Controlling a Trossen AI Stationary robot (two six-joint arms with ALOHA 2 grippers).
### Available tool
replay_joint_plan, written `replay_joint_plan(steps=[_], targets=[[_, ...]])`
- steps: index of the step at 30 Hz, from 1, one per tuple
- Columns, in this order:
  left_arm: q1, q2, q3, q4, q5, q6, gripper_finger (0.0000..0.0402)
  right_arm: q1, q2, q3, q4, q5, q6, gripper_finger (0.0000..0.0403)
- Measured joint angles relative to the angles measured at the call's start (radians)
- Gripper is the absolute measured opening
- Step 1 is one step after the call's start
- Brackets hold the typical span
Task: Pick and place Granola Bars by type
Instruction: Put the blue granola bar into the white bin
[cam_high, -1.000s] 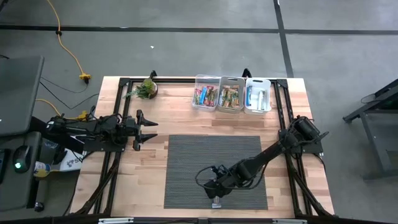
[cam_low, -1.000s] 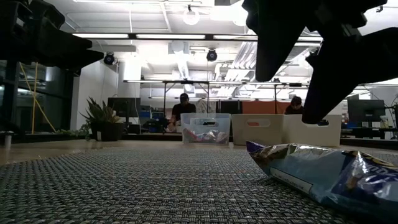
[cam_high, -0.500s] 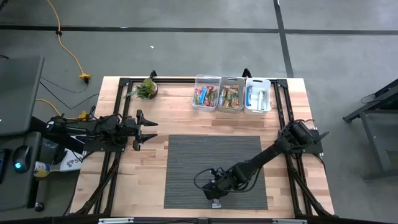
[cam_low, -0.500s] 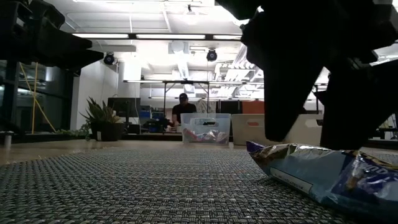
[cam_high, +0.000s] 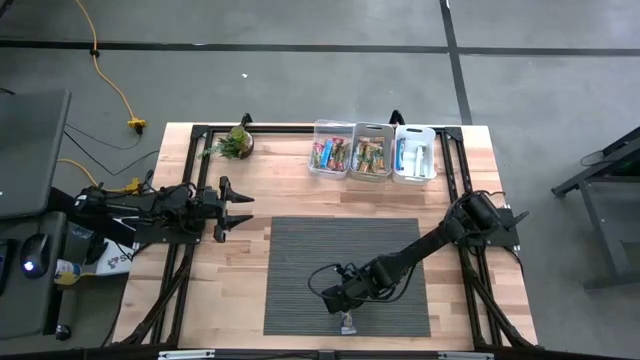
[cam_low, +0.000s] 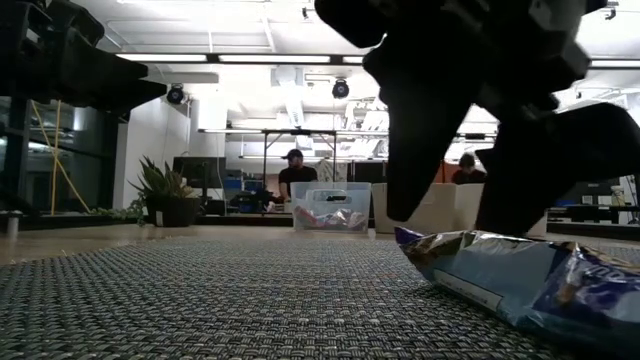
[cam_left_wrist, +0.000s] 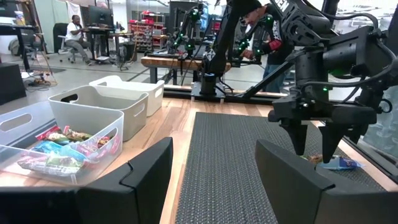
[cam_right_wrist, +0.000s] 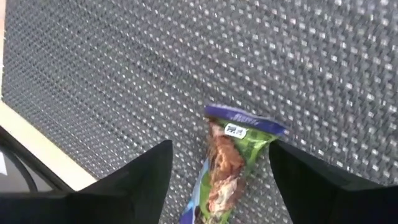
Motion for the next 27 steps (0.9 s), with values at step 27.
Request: replay_joint_plan(steps=[27], targets=[[0.000, 0.000, 0.000, 0.000, 0.000, 0.000, 0.0227, -0.023, 0.046, 0.002, 0.008, -0.059, -0.033, 0.0190]])
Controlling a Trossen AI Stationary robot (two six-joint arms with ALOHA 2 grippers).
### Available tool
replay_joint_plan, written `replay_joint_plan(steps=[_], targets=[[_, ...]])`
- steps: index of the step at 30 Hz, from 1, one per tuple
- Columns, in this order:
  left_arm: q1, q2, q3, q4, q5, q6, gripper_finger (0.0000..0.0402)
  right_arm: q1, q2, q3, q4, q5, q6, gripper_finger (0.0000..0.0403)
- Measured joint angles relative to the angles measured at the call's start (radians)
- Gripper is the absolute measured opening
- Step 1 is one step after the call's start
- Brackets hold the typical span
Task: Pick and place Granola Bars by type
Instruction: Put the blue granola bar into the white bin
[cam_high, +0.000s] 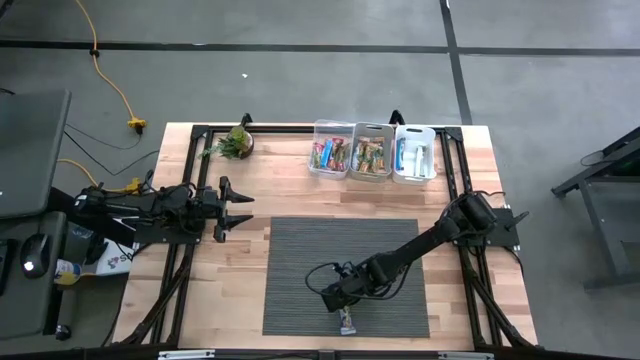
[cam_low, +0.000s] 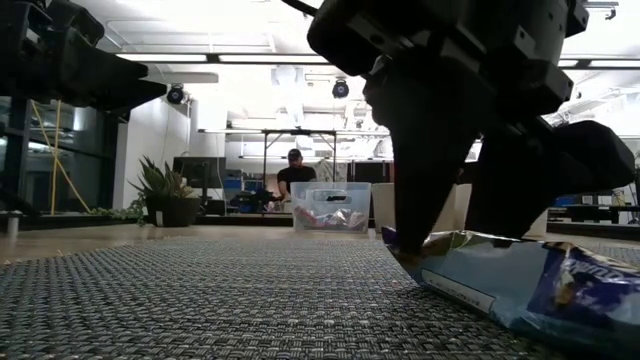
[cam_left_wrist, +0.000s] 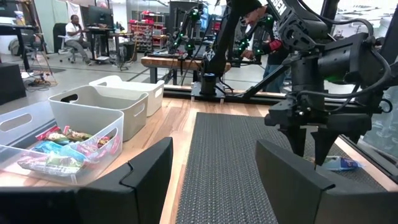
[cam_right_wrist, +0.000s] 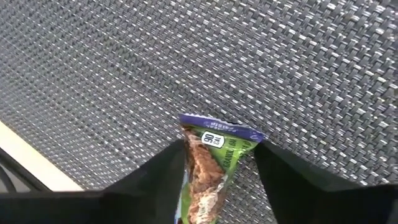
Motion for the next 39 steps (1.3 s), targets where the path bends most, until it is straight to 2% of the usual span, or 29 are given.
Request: replay_joint_plan(steps=[6, 14, 30, 39], targets=[[0.000, 0.000, 0.000, 0.000, 0.000, 0.000, 0.0227, 0.000, 0.003, 0.000, 0.013, -0.009, -0.004, 0.0151], [0.000, 0.000, 0.000, 0.000, 0.000, 0.000, 0.0227, 0.000, -0.001, -0.002, 0.007, -0.011, -0.004, 0.0131], [0.000, 0.000, 0.000, 0.000, 0.000, 0.000, 0.0227, 0.001, -0.031, -0.006, 0.011, 0.037, -0.013, 0.0129], [0.000, 0.000, 0.000, 0.000, 0.000, 0.000, 0.0227, 0.001, -0.047, -0.004, 0.108, 0.049, -0.038, 0.0129]])
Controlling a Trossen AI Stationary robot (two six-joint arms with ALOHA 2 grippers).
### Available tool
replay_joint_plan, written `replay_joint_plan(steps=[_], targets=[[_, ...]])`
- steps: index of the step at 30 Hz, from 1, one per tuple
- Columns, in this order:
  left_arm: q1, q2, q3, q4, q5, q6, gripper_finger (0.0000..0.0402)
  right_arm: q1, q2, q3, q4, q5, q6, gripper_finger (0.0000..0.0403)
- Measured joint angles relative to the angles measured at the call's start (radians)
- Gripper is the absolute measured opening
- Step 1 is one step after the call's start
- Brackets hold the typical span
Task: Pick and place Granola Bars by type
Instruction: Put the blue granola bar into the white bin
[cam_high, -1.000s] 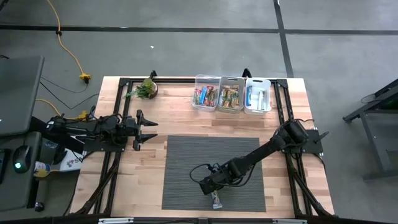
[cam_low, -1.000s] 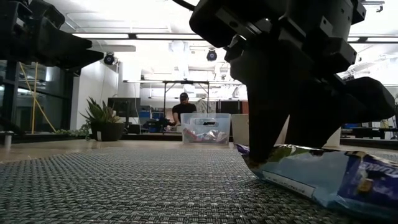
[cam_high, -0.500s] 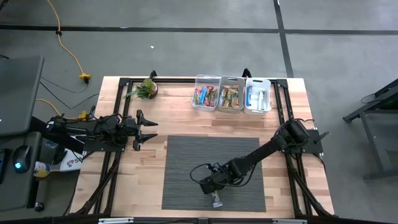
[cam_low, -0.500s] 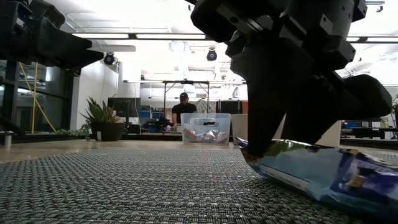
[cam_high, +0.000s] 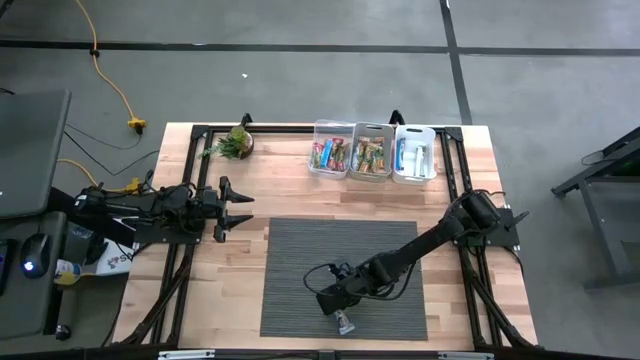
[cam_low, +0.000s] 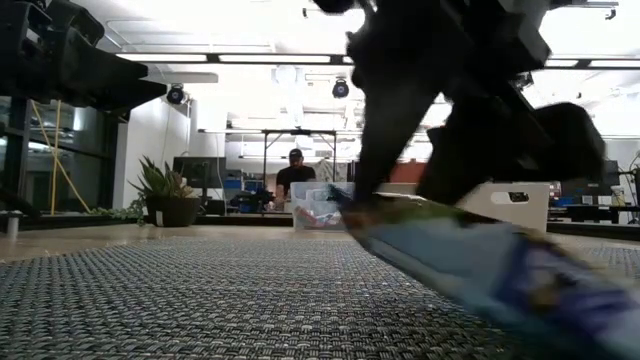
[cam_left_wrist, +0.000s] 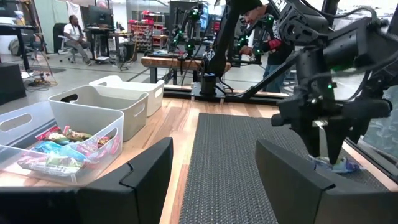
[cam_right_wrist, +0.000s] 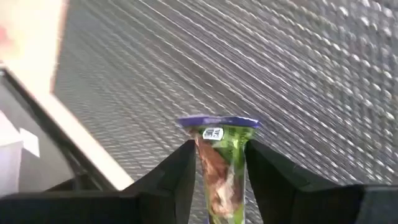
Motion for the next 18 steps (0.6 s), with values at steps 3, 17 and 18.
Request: replay_joint_plan(steps=[3, 17, 18], targets=[[0.000, 0.000, 0.000, 0.000, 0.000, 0.000, 0.0227, -0.001, -0.022, 0.000, 0.034, 0.039, -0.024, 0.0129], [0.000, 0.000, 0.000, 0.000, 0.000, 0.000, 0.0227, -0.021, -0.054, 0.002, -0.030, 0.005, -0.123, 0.0129], [0.000, 0.000, 0.000, 0.000, 0.000, 0.000, 0.0227, -0.021, -0.054, 0.002, -0.026, 0.000, -0.138, 0.0129]])
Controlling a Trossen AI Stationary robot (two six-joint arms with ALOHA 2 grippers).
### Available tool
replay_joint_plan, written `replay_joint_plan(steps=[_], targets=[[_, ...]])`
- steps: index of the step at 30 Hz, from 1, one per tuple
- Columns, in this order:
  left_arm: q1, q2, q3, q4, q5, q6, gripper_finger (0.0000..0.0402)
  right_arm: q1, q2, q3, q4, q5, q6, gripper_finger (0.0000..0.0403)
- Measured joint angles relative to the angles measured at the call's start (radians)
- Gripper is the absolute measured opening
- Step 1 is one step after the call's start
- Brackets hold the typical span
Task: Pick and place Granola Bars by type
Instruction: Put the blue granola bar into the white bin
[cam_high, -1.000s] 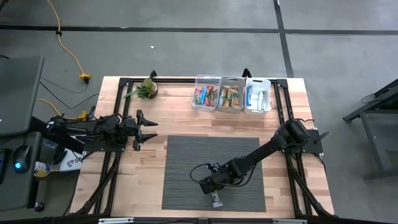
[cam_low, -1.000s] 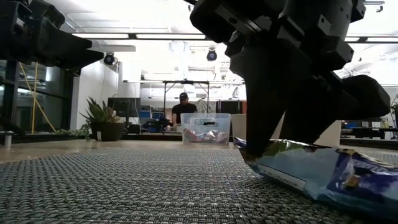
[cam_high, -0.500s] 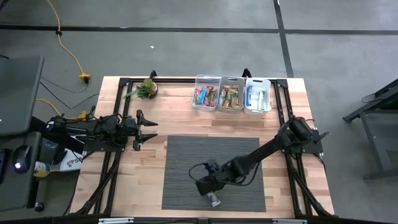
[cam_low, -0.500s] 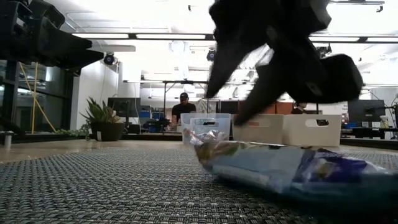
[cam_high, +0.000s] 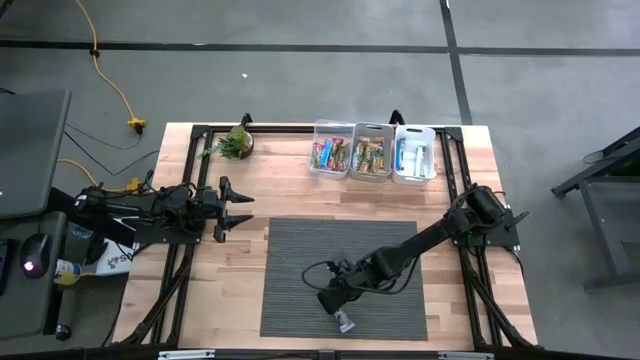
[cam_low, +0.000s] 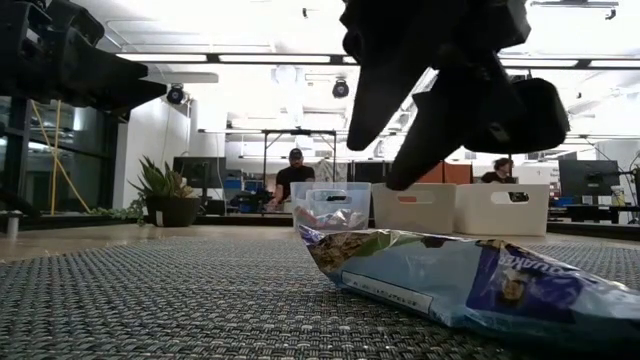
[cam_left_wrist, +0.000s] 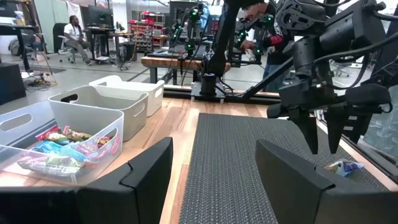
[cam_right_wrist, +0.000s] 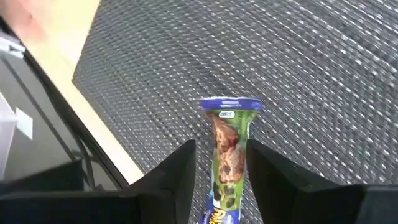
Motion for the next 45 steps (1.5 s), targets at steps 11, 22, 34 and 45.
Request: replay_joint_plan(steps=[11, 22, 34, 45], targets=[[0.000, 0.000, 0.000, 0.000, 0.000, 0.000, 0.0227, 0.021, 0.000, 0.000, 0.126, -0.041, -0.142, 0.0167], [0.000, 0.000, 0.000, 0.000, 0.000, 0.000, 0.0227, 0.056, 0.007, 0.205, 0.047, 0.041, -0.300, 0.0183], [0.000, 0.000, 0.000, 0.000, 0.000, 0.000, 0.0227, 0.057, 0.324, 0.929, -0.771, 0.062, -0.275, 0.0168], [0.000, 0.000, 0.000, 0.000, 0.000, 0.000, 0.0227, 0.055, 0.369, 0.794, -0.846, -0.058, -0.180, 0.0169]])
